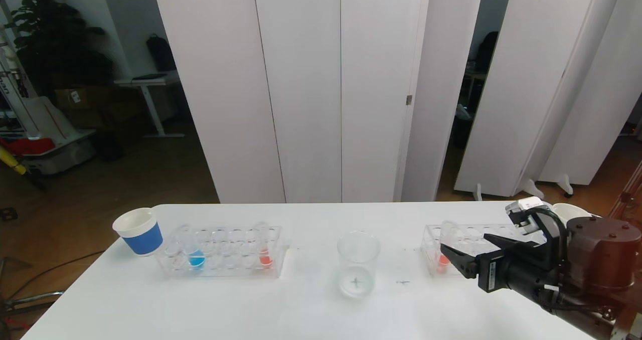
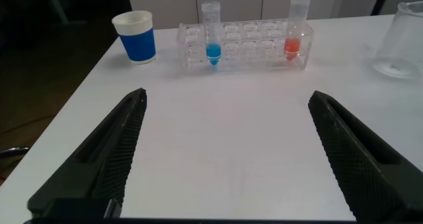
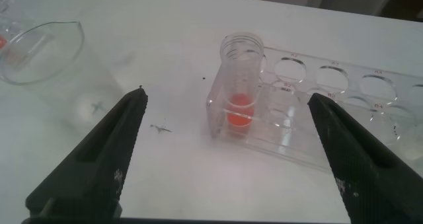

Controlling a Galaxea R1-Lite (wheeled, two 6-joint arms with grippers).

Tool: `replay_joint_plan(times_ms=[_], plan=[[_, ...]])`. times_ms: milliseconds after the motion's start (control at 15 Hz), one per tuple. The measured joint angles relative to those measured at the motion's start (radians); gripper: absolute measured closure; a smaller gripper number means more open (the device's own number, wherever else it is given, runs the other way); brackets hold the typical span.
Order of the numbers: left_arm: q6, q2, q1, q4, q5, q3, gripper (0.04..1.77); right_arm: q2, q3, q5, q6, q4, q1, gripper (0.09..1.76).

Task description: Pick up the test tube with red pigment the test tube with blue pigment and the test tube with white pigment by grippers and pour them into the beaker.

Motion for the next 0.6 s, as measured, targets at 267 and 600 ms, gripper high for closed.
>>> replay_joint_plan(times_ms=[267, 600], plan=[[0.000, 0.000, 0.000, 0.000, 0.000, 0.000, 0.06, 0.030, -0.015, 0.000, 0.013, -0.034, 0.023, 0.10], [0.000, 0.000, 0.000, 0.000, 0.000, 0.000, 0.06, 0.067, -0.049, 0.000, 0.036, -0.038, 0.042, 0.10]])
